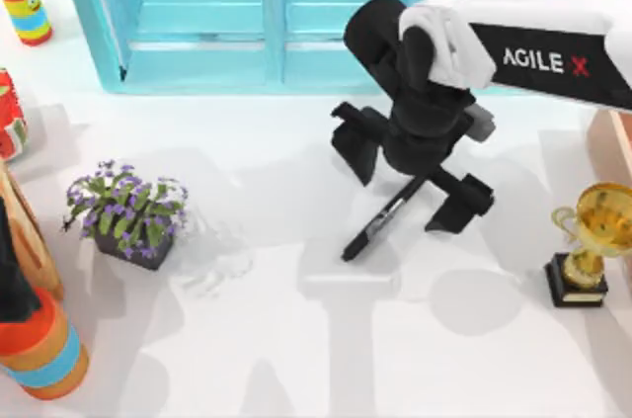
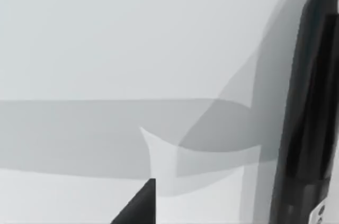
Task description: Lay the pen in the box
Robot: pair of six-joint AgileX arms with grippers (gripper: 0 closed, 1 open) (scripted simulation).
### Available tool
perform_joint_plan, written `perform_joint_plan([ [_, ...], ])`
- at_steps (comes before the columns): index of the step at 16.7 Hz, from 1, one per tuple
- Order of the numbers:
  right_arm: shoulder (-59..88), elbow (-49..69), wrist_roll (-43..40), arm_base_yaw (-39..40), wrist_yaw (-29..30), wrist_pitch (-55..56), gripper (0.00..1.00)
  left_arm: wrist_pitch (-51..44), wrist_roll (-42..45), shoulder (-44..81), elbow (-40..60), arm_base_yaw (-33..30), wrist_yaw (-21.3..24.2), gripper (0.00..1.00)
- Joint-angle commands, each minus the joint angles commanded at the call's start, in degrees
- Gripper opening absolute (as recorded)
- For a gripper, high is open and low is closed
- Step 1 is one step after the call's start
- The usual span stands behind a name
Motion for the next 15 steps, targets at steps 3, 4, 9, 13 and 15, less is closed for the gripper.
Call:
perform_joint_plan([
  [3,0.00,0.00,0.00,0.00,0.00,0.00,0.32,0.00,0.00,0.00,0.00,0.00,0.00,1.00],
  [4,0.00,0.00,0.00,0.00,0.00,0.00,0.25,0.00,0.00,0.00,0.00,0.00,0.00,1.00],
  [9,0.00,0.00,0.00,0.00,0.00,0.00,0.00,0.00,0.00,0.00,0.00,0.00,0.00,1.00],
  [13,0.00,0.00,0.00,0.00,0.00,0.00,0.00,0.00,0.00,0.00,0.00,0.00,0.00,1.00],
  [15,0.00,0.00,0.00,0.00,0.00,0.00,0.00,0.00,0.00,0.00,0.00,0.00,0.00,1.00],
])
